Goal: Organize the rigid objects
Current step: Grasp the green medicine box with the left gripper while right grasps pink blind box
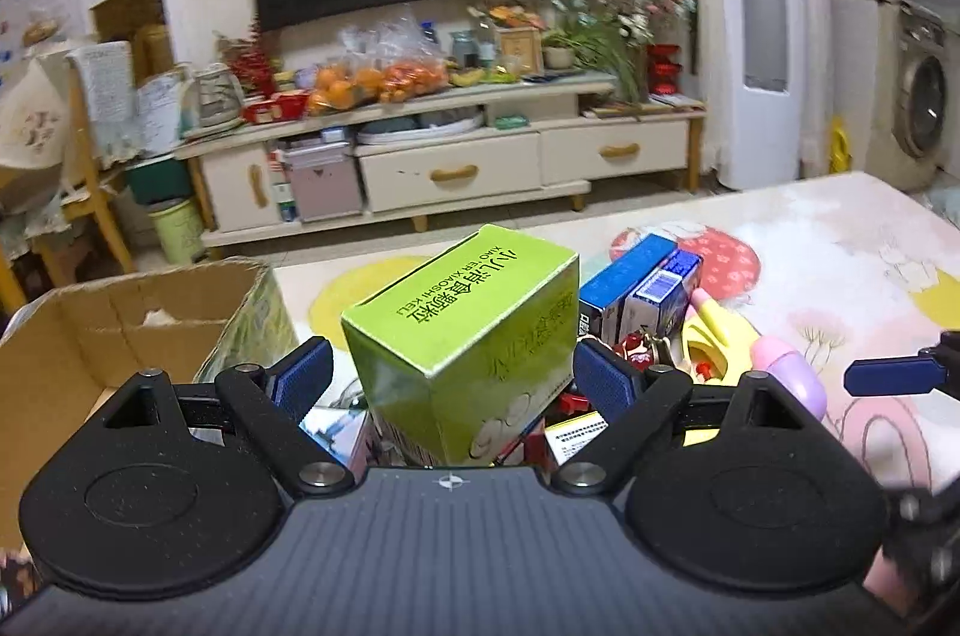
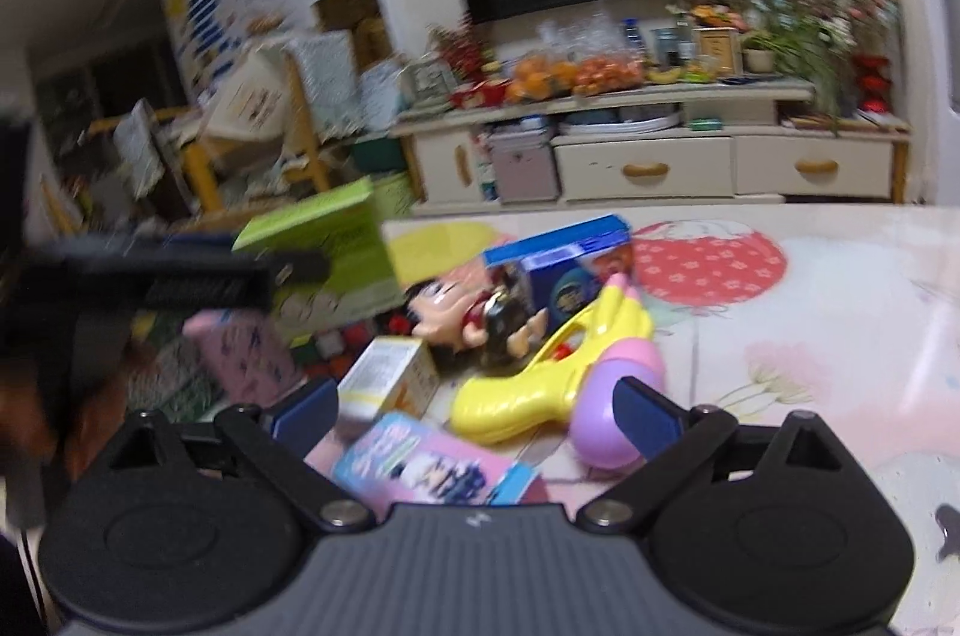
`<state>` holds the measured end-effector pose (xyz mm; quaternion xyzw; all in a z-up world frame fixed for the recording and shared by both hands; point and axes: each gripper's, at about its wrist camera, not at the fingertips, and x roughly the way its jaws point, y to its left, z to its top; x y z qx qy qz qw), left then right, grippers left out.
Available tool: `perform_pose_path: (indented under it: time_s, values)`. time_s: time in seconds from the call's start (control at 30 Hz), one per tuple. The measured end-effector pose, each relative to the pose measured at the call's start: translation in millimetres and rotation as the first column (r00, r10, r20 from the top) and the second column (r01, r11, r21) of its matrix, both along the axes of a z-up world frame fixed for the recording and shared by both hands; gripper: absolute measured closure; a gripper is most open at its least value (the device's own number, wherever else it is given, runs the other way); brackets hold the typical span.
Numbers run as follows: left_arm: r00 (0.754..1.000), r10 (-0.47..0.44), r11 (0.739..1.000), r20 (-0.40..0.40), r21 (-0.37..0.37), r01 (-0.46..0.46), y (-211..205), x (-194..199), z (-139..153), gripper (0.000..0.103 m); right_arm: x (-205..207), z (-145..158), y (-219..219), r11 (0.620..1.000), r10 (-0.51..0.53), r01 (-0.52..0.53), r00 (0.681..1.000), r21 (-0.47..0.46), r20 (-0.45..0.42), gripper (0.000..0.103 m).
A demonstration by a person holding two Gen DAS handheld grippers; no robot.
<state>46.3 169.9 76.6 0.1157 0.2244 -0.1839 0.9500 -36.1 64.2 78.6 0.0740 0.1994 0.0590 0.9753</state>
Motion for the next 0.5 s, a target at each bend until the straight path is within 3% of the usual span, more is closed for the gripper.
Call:
perform_pose_path:
  time_s: [0.2,0.5]
  values:
    - [0.998,-0.059,0.998,-0.035,-0.007,0.059,11,20,2,0.000,13,-13,19,0.988,0.093,-0.097,0.995,-0.120,-0.035,0.004]
    - [0.979,-0.192,0.981,-0.061,0.002,0.193,9,41,-7,0.000,26,-28,37,0.963,0.107,-0.128,0.989,-0.236,-0.097,0.006]
